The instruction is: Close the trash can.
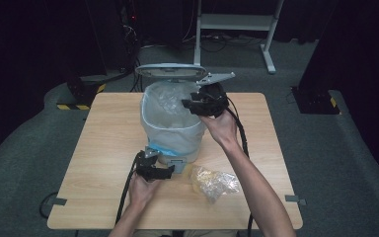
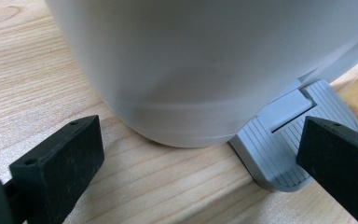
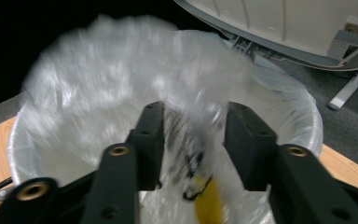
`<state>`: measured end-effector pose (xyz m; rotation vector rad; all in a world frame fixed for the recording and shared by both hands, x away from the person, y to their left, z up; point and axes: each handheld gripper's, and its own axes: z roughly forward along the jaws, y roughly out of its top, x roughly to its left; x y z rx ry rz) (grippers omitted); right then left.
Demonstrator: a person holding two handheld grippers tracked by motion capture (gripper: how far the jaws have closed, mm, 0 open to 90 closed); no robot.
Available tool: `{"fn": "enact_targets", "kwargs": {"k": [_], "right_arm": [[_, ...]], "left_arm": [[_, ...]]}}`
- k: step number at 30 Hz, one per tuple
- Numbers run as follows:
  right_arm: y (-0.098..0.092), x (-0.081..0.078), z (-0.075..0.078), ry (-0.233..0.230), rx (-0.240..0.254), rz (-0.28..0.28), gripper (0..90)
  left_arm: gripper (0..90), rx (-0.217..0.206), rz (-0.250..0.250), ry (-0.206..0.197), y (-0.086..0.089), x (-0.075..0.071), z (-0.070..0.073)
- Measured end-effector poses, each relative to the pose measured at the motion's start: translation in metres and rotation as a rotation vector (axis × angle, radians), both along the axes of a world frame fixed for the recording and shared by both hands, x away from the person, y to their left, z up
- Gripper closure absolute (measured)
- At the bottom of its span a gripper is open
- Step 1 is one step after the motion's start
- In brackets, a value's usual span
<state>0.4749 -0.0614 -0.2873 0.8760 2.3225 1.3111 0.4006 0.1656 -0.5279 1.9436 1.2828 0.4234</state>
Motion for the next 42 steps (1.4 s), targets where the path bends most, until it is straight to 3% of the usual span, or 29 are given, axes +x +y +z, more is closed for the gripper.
{"fn": "enact_targets", "kwargs": {"k": [10,12,15,23,31,42], "right_arm": [[-0.008,-0.002,-0.003,0.000,0.029,0.006,43.3],[-0.012,-0.004,-0.003,0.002,0.061,0.012,43.3],[-0.018,-0.008,-0.004,-0.032,0.055,-0.001,43.6],[-0.037,-0.018,-0.003,-0.055,0.079,-0.021,41.8],[-0.058,-0.032,-0.015,-0.079,0.130,-0.057,38.2],[-0.077,-0.041,-0.033,-0.063,0.133,-0.060,37.0]], "left_arm": [[0.7,0.002,-0.001,0.000,0.000,0.000,0.000],[0.7,-0.001,-0.002,0.002,0.000,0.000,0.000],[0.7,-0.003,-0.003,0.005,0.000,0.000,0.000],[0.8,-0.003,-0.002,0.005,0.000,0.000,0.000],[0.7,-0.002,-0.003,0.005,0.000,0.000,0.000],[0.7,-0.002,-0.003,0.004,0.000,0.000,0.000]]}}
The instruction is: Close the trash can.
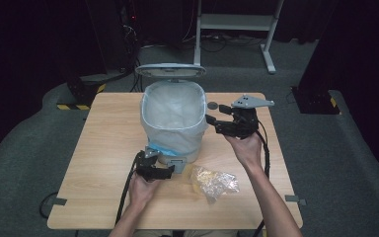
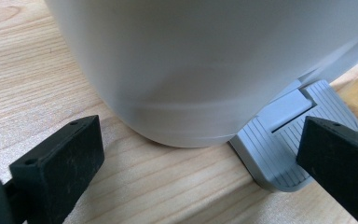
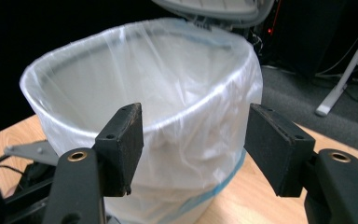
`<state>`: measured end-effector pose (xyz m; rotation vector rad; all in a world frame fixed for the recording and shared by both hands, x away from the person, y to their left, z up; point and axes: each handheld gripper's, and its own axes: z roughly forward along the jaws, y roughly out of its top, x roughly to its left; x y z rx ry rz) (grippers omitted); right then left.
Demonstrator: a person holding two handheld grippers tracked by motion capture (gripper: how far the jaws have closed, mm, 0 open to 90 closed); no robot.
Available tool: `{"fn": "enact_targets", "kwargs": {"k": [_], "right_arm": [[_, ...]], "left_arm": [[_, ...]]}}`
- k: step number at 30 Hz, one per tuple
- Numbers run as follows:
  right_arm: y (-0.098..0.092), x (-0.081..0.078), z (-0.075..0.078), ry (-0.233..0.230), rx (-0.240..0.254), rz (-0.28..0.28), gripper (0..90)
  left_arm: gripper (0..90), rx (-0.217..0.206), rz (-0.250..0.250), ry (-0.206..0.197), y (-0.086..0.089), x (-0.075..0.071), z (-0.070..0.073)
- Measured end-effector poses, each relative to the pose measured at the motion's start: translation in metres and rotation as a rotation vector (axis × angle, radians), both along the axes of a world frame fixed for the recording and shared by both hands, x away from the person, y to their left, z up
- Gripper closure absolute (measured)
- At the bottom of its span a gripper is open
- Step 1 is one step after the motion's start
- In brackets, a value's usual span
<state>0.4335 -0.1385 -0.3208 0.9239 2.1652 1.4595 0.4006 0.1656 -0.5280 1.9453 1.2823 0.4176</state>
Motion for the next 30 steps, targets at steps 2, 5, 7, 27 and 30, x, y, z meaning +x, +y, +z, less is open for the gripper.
{"fn": "enact_targets", "kwargs": {"k": [2,5,7,27,30], "right_arm": [[-0.003,0.000,-0.003,0.009,0.001,-0.004,36.6],[-0.008,-0.003,-0.007,0.008,0.023,-0.006,36.3],[-0.010,-0.004,-0.010,0.009,0.026,-0.004,35.6],[-0.027,-0.030,-0.053,0.069,0.040,-0.011,34.4],[-0.026,-0.035,-0.061,0.073,0.019,-0.010,33.5]], "left_arm": [[0.8,0.000,-0.001,0.000,0.000,0.000,0.000],[0.8,0.000,-0.001,0.000,0.000,0.000,0.000],[0.8,0.000,-0.002,0.000,0.000,0.000,0.000],[0.8,0.000,-0.002,0.000,0.000,0.000,0.000],[0.8,0.001,-0.002,0.000,0.000,0.000,0.000]]}}
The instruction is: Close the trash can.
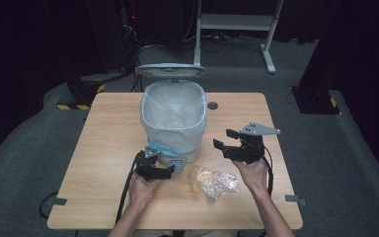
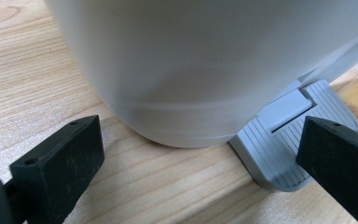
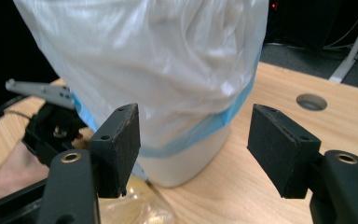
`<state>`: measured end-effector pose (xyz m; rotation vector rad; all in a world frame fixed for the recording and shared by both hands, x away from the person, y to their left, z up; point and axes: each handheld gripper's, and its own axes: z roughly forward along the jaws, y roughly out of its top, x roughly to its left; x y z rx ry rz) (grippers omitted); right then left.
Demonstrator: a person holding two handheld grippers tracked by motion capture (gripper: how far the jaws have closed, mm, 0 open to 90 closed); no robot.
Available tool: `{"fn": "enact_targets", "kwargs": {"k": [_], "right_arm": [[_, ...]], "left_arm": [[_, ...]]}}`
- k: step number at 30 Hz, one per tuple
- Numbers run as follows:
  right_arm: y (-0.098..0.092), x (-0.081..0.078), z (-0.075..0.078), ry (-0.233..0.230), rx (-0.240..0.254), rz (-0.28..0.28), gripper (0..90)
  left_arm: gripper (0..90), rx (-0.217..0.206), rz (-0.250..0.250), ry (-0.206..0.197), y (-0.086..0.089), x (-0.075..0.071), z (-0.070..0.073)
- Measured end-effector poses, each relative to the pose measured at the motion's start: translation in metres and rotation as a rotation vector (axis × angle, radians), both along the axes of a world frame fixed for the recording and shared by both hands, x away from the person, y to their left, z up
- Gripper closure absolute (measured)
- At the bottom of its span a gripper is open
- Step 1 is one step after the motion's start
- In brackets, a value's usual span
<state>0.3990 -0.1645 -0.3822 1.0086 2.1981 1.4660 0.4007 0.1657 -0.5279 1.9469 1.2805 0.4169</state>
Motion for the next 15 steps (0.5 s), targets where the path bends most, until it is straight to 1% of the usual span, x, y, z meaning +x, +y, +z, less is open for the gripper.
{"fn": "enact_targets", "kwargs": {"k": [4,8,11,15], "right_arm": [[0.000,-0.006,-0.011,0.015,-0.007,0.002,32.2],[-0.001,-0.012,-0.022,0.037,-0.007,-0.010,31.6],[-0.001,-0.015,-0.031,0.048,-0.019,-0.015,31.1],[-0.002,-0.019,-0.044,0.066,-0.029,-0.005,30.3]], "left_arm": [[0.8,0.000,0.001,0.000,0.000,0.000,0.000],[0.9,0.000,0.001,0.000,0.000,0.000,0.000],[0.8,-0.001,0.001,0.000,0.000,0.000,0.000],[0.8,-0.001,0.000,0.000,0.000,0.000,0.000]]}}
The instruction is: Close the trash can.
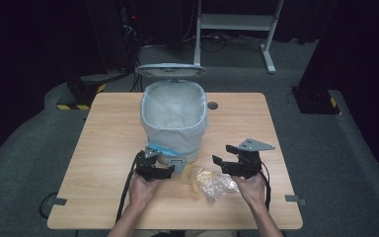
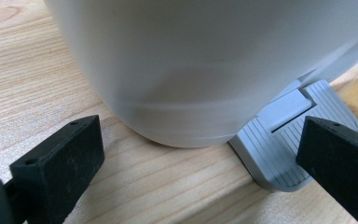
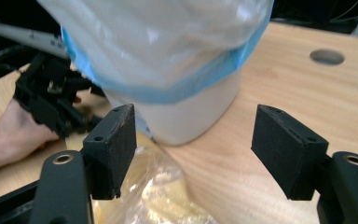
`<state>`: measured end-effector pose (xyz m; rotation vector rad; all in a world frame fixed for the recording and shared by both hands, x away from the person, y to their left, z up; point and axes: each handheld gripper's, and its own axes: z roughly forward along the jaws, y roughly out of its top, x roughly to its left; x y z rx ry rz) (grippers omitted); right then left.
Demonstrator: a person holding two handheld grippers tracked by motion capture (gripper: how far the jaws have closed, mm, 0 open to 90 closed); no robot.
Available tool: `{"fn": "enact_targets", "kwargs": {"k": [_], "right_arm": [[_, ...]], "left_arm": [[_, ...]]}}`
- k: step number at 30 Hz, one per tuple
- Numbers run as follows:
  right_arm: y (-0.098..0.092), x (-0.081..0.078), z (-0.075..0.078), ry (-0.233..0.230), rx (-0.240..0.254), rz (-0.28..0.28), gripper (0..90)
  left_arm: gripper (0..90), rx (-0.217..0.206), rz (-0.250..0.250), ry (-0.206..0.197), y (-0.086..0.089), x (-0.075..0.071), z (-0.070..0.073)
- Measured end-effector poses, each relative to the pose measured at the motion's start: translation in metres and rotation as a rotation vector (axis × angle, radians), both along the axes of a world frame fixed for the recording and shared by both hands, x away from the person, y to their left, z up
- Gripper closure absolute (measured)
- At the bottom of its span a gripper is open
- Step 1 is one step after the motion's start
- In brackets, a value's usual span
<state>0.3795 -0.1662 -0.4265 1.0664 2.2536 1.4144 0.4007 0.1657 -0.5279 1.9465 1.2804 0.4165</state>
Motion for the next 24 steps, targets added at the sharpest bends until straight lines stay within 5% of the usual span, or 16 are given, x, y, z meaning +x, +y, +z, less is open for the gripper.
{"fn": "enact_targets", "kwargs": {"k": [10,24], "right_arm": [[0.000,-0.016,-0.031,0.053,-0.015,0.012,30.0],[0.019,-0.036,-0.063,0.106,-0.099,0.094,30.2]], "left_arm": [[0.9,0.000,0.000,0.000,0.000,0.000,0.000],[0.8,0.000,0.001,0.000,0.000,0.000,0.000]]}}
